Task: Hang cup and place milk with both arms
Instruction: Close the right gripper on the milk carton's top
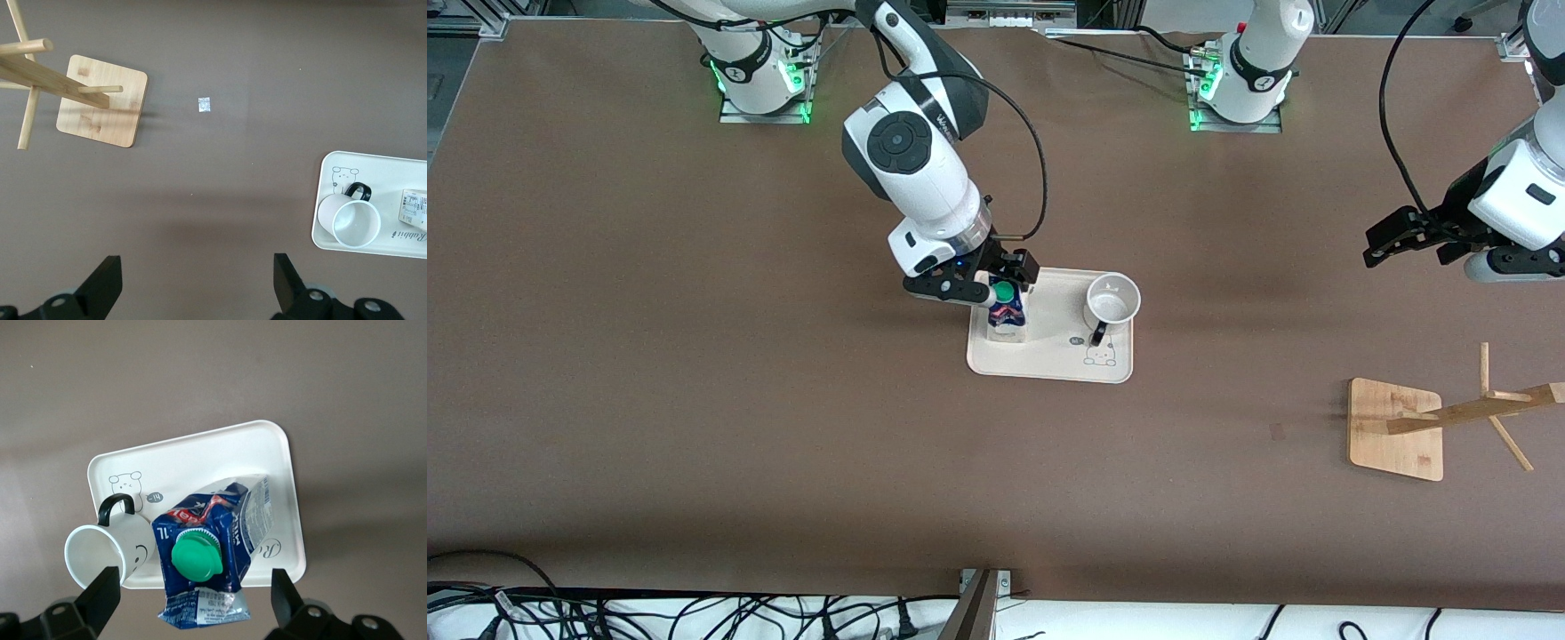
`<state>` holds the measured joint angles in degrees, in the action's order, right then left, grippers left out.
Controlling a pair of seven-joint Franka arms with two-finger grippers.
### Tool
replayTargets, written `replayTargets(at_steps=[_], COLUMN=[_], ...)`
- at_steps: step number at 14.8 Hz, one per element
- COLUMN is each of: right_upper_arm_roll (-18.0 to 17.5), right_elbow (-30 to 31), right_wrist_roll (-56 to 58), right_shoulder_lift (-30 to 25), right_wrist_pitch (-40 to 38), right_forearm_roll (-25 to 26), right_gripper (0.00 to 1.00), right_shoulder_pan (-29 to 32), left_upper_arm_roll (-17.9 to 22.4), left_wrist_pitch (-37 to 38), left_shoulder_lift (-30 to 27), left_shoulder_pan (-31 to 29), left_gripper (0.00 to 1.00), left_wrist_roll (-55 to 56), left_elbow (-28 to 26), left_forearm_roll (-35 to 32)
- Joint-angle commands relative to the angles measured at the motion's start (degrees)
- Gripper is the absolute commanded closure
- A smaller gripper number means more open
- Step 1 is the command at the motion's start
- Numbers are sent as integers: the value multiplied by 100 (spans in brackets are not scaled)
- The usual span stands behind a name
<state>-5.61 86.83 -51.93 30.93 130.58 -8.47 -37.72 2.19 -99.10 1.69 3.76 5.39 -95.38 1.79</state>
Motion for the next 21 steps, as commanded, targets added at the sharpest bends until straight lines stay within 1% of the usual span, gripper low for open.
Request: replayTargets(at_steps=[1,4,10,13,17,19,21], right_upper_arm_roll=[69,69,69,77,86,86,86], right_elbow=[-96,-96,-96,-96,-96,-96,-96], right_wrist_roll=[-80,-80,-45,357,421,604,702], right_shoulder_lift=[193,325,396,440,448,449,449], right_wrist_pitch=[177,310,389,380,380,372,354], right_forearm_roll=[3,117,135,284,328,477,513], right_gripper=[0,0,0,0,0,0,0], right_shoulder_pan=[-103,-121,-121,-113,-113,-113,-113], left_upper_arm_roll=[-60,-52,-52,-52,-87,-78,-78], left_wrist_pitch=[57,57,57,57,57,57,57], left_shoulder_lift=[42,51,51,51,42,42,33], left_shoulder_pan=[-7,-7,-7,-7,11,11,2], left_gripper=[0,0,0,0,0,0,0], left_wrist_roll=[59,59,59,59,68,68,68], left_elbow=[160,177,186,186,204,204,204], left_forearm_roll=[-91,-82,-82,-82,-73,-73,-73])
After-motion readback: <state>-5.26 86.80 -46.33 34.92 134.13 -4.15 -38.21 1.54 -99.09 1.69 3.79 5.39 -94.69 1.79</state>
